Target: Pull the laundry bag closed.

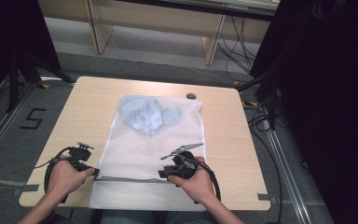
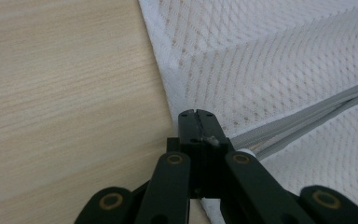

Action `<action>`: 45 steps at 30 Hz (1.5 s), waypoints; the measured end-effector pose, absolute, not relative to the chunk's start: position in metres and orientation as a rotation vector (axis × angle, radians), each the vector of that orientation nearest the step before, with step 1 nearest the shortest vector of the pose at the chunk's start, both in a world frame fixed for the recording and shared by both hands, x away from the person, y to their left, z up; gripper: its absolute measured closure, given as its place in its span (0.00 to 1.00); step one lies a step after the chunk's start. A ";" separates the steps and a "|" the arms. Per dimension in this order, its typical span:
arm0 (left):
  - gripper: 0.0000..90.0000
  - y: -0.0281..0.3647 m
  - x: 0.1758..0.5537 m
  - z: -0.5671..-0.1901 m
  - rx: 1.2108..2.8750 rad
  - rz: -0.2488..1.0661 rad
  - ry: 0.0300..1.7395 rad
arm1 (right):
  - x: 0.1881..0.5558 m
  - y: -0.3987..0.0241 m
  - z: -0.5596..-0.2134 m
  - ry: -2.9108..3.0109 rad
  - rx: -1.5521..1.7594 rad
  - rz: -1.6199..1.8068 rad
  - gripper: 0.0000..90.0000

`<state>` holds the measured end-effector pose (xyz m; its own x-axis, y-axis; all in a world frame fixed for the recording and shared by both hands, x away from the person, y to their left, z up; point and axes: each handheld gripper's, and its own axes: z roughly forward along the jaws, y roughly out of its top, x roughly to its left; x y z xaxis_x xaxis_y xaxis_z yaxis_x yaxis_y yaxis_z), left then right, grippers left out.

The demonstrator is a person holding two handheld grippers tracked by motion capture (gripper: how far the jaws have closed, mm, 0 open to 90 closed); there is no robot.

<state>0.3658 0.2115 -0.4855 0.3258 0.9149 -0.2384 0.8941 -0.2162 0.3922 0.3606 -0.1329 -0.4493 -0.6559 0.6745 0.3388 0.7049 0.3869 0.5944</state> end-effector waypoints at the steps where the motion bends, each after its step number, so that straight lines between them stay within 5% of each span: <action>1: 1.00 0.212 0.366 -0.485 2.143 0.059 1.590 | 0.361 -0.130 -0.447 -2.602 -1.270 -1.088 0.75; 45: 1.00 0.216 0.368 -0.489 2.207 0.005 1.568 | 0.374 0.003 -0.475 -2.581 -1.059 -1.026 0.82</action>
